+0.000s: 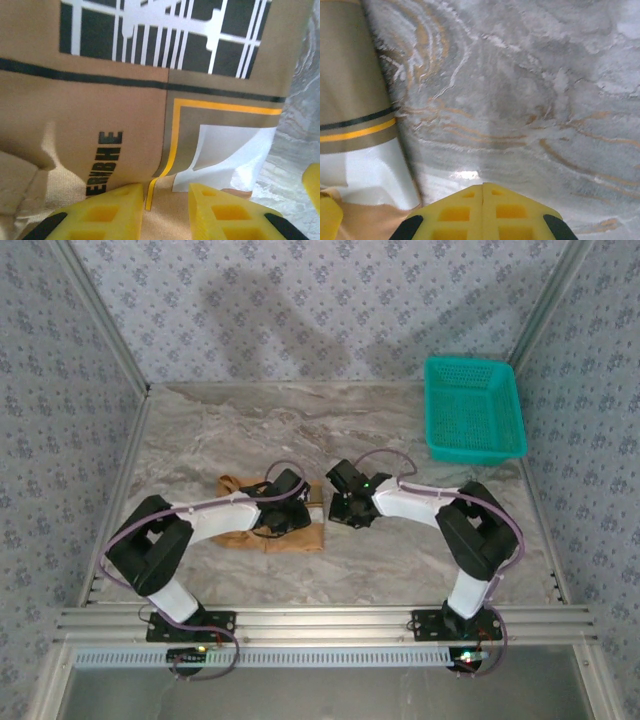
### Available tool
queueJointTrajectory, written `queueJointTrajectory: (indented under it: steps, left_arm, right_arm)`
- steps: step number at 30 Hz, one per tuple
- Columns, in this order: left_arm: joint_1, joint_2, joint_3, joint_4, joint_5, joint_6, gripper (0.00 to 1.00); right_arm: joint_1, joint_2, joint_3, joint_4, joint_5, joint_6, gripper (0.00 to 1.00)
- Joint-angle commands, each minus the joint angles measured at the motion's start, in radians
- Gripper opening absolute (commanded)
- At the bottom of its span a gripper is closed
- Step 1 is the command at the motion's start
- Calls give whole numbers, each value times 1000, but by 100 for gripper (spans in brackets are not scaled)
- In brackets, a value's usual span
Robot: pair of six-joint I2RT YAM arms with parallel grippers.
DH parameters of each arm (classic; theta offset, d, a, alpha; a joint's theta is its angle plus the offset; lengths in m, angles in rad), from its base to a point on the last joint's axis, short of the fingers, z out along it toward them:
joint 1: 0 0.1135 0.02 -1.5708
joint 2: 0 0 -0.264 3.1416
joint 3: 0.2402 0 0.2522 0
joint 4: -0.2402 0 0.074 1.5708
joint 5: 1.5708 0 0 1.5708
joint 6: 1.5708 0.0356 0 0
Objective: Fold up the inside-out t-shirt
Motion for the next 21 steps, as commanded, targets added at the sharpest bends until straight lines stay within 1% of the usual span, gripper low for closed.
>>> queueJointTrajectory:
  steps: [1, 4, 9, 11, 15, 17, 21]
  left_arm:
    - [9, -56, -14, -5, -43, -10, 29]
    - [12, -71, -23, -7, -48, -11, 29]
    - [18, -67, -61, 13, -42, -20, 27]
    - [26, -70, -84, 22, -46, -24, 27]
    - [78, -99, -162, 56, -34, -26, 26]
    - [112, -130, -190, 45, -32, -14, 26]
    - [208, -238, -254, 0, -27, 26, 26]
  right_arm:
    - [19, -50, 52, -28, 49, -13, 5]
    - [4, -2, 113, -1, 5, -36, 6]
    - [1, 174, 286, 3, -87, -49, 5]
    - [0, 236, 314, 12, -110, -32, 5]
    - [-3, 335, 326, 10, -112, -6, 3]
    - [-2, 362, 315, -13, -93, -6, 2]
    - [2, 337, 220, -17, -54, 9, 1]
